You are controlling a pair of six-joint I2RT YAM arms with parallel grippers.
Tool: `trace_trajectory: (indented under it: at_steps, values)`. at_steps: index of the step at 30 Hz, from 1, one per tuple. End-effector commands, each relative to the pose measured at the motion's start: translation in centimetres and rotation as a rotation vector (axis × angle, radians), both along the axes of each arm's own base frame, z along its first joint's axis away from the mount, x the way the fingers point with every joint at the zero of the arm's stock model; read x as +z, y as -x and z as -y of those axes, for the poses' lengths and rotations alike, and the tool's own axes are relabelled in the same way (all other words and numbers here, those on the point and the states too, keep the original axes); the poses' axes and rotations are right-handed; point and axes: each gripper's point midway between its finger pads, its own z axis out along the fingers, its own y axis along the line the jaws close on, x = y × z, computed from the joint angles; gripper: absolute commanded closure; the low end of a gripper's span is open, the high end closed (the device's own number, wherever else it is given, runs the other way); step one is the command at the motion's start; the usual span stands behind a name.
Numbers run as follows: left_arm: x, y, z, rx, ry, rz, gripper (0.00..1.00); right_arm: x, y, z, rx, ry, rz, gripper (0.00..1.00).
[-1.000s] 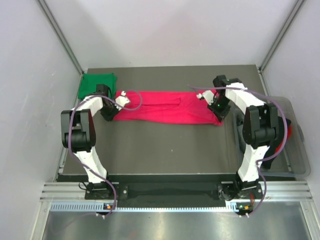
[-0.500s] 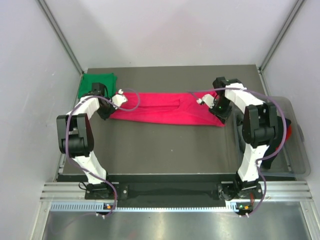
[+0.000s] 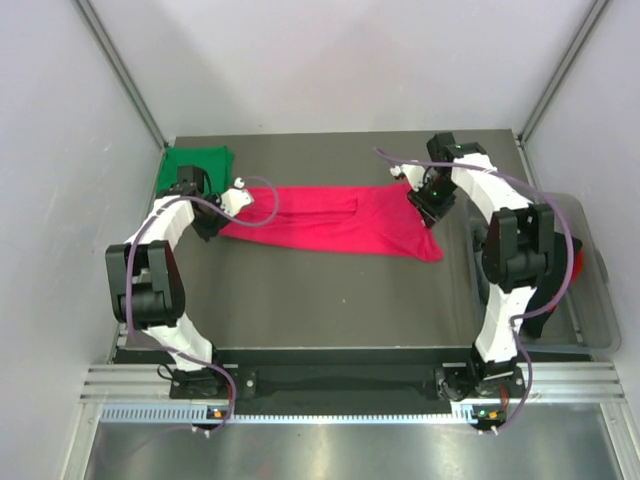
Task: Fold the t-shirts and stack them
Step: Fold the tshirt
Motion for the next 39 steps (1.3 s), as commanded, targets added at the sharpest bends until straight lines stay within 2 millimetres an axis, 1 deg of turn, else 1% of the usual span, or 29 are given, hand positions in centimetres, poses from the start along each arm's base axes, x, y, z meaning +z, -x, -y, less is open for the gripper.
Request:
trace_trajectory:
  at_steps: [1, 2, 3, 5, 6, 8, 9, 10, 12, 13, 15, 19, 23, 25, 26, 27, 28, 29, 30, 32, 33, 35, 36, 37, 38, 39]
  values:
    - [1.1, 2.3, 0.6, -0.016, 0.031, -0.007, 1.00, -1.0, -3.4, -1.4, -0.119, -0.086, 0.035, 0.67]
    - [1.3, 2.5, 0.7, -0.020, 0.032, -0.004, 1.00, -1.7, -4.0, -1.5, -0.140, -0.083, 0.022, 0.67]
    - [1.8, 2.7, 0.7, -0.018, 0.032, 0.011, 1.00, -2.2, -4.2, -1.5, -0.147, -0.077, 0.011, 0.67]
    - [1.8, 3.6, 0.8, -0.019, 0.032, 0.003, 1.00, -3.1, -4.7, -1.5, -0.158, -0.066, -0.008, 0.66]
    - [2.3, 3.8, 0.8, -0.019, 0.029, 0.019, 1.00, -3.3, -4.9, -1.5, -0.166, -0.061, -0.010, 0.66]
    - [2.2, 4.5, 0.7, -0.018, 0.020, 0.013, 1.00, -4.0, -5.3, -1.1, -0.175, -0.037, -0.003, 0.66]
    - [2.6, 4.7, 0.6, -0.017, 0.016, 0.025, 1.00, -4.2, -5.5, -1.0, -0.182, -0.029, 0.002, 0.66]
    - [2.4, 5.2, 0.6, -0.013, 0.016, 0.014, 1.00, -4.2, -5.9, -0.6, -0.189, -0.014, 0.020, 0.66]
    - [2.7, 5.8, 0.7, -0.015, 0.014, 0.020, 1.00, -4.6, -6.0, -0.5, -0.198, -0.006, 0.020, 0.65]
    - [2.4, 6.4, 0.6, -0.016, 0.010, 0.010, 1.00, -4.8, -6.0, -0.5, -0.200, -0.003, 0.021, 0.65]
    - [2.4, 7.0, 0.6, -0.020, -0.001, 0.014, 1.00, -5.2, -6.0, -0.5, -0.204, 0.002, 0.017, 0.65]
    - [2.7, 7.8, 0.4, -0.017, -0.009, 0.015, 1.00, -6.3, -6.1, -0.3, -0.214, 0.016, 0.005, 0.65]
    - [3.2, 8.6, 0.9, -0.014, 0.011, 0.015, 1.00, -7.3, -6.0, -0.2, -0.220, 0.021, -0.017, 0.64]
    - [3.4, 9.1, 1.1, -0.006, 0.023, 0.016, 1.00, -7.6, -5.6, -0.3, -0.218, 0.020, -0.051, 0.62]
    - [3.3, 9.4, 1.2, -0.007, 0.025, 0.011, 1.00, -7.9, -5.7, -0.5, -0.221, 0.019, -0.067, 0.61]
    - [3.5, 9.6, 1.3, -0.003, 0.030, 0.018, 1.00, -8.1, -5.6, -0.7, -0.219, 0.017, -0.083, 0.56]
    - [3.5, 9.8, 1.4, 0.000, 0.036, 0.017, 1.00, -8.2, -5.0, -0.7, -0.219, 0.019, -0.118, 0.54]
    - [3.6, 10.2, 1.6, -0.001, 0.046, 0.014, 1.00, -8.5, -5.0, -0.8, -0.220, 0.020, -0.133, 0.54]
    - [3.5, 10.6, 1.8, 0.002, 0.054, 0.012, 1.00, -8.7, -4.9, -1.0, -0.213, 0.023, -0.140, 0.64]
    - [3.4, 11.2, 2.0, 0.003, 0.066, 0.005, 1.00, -9.4, -4.9, -0.8, -0.220, 0.049, -0.144, 0.81]
    - [3.3, 11.7, 2.1, 0.009, 0.068, 0.002, 1.00, -9.6, -5.0, -0.8, -0.222, 0.057, -0.140, 0.92]
    - [3.1, 12.3, 2.2, 0.005, 0.075, -0.004, 1.00, -9.9, -5.4, -0.7, -0.223, 0.073, -0.126, 0.96]
    - [2.9, 13.0, 2.4, -0.001, 0.080, -0.019, 1.00, -10.0, -5.7, -0.8, -0.222, 0.077, -0.118, 0.98]
    - [2.7, 13.4, 2.6, -0.007, 0.085, -0.028, 1.00, -9.8, -6.4, -0.8, -0.224, 0.084, -0.085, 0.99]
    - [2.6, 13.8, 2.8, -0.012, 0.091, -0.036, 1.00, -9.9, -6.8, -0.8, -0.227, 0.086, -0.073, 1.00]
    - [2.3, 14.6, 3.2, -0.028, 0.108, -0.054, 1.00, -9.8, -7.3, -1.2, -0.220, 0.081, -0.051, 1.00]
